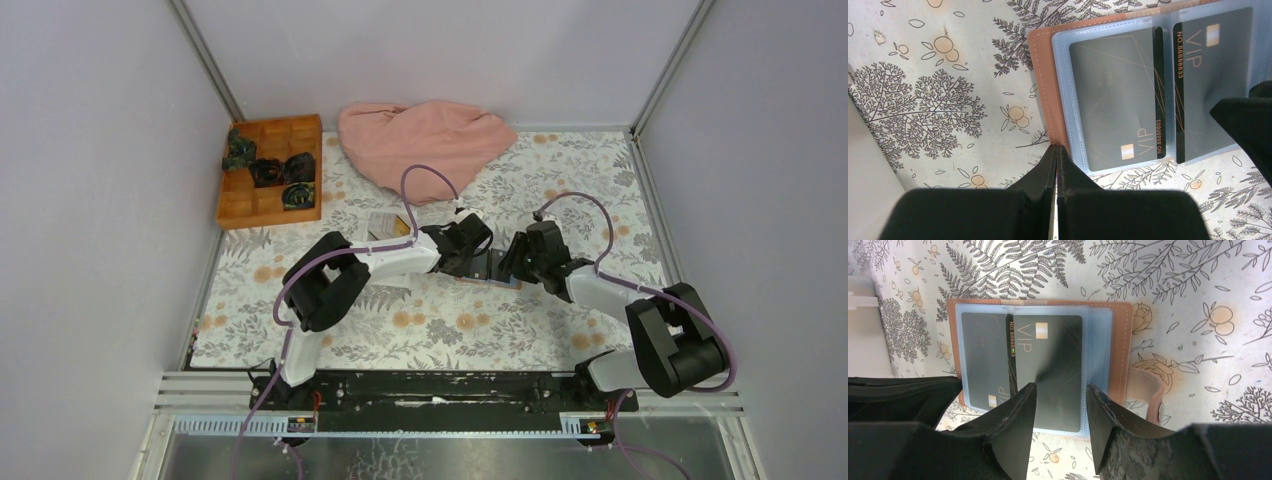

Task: Put the credit cards into the card holder
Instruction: Turn over the card slot in the card holder.

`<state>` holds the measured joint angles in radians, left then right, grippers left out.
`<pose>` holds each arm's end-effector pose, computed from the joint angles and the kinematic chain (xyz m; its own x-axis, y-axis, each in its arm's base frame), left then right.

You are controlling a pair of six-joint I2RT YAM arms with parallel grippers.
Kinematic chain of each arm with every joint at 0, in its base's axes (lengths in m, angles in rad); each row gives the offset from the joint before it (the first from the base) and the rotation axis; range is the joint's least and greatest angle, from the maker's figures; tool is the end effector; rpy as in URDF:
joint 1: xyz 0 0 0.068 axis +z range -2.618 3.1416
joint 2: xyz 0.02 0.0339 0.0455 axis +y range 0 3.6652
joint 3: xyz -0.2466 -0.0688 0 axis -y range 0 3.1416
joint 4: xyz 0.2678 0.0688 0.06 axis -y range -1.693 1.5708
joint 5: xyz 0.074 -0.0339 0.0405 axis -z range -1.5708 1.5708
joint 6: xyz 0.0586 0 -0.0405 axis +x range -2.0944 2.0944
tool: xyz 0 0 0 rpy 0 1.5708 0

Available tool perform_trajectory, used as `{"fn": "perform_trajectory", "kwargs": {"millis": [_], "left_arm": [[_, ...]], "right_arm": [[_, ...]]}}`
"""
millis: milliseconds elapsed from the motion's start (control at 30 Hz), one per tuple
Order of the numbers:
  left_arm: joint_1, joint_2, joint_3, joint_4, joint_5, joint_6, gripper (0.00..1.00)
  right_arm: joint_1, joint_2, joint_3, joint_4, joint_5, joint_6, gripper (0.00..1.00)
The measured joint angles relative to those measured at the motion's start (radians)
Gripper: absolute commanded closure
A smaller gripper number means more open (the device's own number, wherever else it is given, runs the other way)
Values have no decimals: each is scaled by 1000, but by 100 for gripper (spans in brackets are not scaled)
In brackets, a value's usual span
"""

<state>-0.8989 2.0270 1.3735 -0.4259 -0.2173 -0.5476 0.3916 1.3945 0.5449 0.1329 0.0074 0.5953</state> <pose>0.2836 -0.3362 0.1040 -0.8335 0.2312 -0.5018 0.3127 0.9462 -0.0834 0.2762 0.1136 0.1077 -0.7139 0.3119 -0.6270 0.0287 0.9076 0.4188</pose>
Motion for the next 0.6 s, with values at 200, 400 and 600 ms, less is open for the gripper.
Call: {"fn": "perform_trajectory", "kwargs": {"millis": [200,400,600], "left_arm": [[0,0,0,0,0,0,100],[0,0,0,0,0,0,100],[0,0,0,0,0,0,100]], "right_arm": [[-2,-50,-23,-1,-13,14,52],[-2,-90,-25,0,-21,17,52],[-2,-91,-27,0,-27,24,52]]}}
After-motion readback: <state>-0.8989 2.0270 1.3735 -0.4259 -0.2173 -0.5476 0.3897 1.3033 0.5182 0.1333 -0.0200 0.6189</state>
